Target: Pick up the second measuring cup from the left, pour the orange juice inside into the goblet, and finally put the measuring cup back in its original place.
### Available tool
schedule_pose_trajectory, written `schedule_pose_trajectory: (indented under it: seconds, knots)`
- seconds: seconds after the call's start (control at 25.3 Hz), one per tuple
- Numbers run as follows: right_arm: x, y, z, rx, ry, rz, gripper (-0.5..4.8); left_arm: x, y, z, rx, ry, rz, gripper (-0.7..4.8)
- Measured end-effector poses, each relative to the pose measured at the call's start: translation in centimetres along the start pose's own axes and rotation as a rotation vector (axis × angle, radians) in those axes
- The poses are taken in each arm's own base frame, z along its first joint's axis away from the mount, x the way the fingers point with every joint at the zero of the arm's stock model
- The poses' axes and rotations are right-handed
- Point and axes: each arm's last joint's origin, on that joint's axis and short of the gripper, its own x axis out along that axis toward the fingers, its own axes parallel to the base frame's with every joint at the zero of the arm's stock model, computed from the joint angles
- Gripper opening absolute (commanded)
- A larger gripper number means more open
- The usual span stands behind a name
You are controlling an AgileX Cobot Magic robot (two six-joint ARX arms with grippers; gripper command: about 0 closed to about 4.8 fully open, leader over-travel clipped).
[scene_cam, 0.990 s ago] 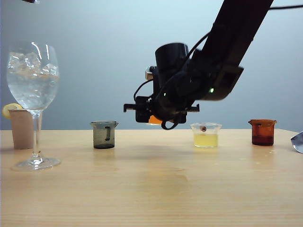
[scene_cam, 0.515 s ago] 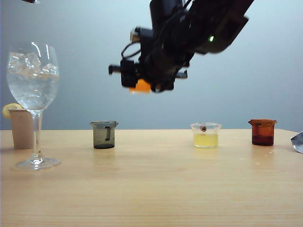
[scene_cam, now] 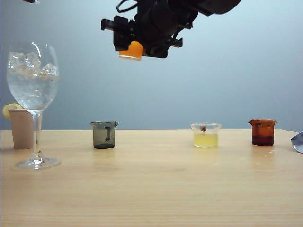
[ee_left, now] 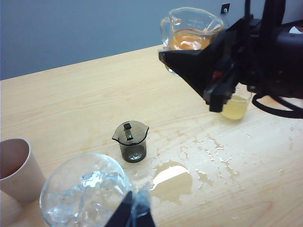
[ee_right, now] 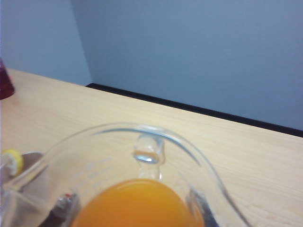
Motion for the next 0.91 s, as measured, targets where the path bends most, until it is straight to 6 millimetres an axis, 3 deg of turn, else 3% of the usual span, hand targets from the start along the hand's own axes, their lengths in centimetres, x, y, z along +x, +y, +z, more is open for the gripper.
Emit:
schedule_pose_trajectory:
  seconds: [0.48,0.79,0.91]
  knots:
    - [-0.6,0.7,0.4,-0.006,0.035,0.036,1.47,0.0,0.0,-0.2,0.002,0.018,-0.001,-0.03]
    - [-0.7,0.7,0.4,-0.006,0.044,0.057,1.47,-1.3,0.6,-1.7,0.009,0.159,0.029,-0.03]
    - [-0.7,0.8,0.3,-0.007,0.052,0.075,1.47,-2.1,1.0,-1.6,-0.002,0.135,0.053,-0.03]
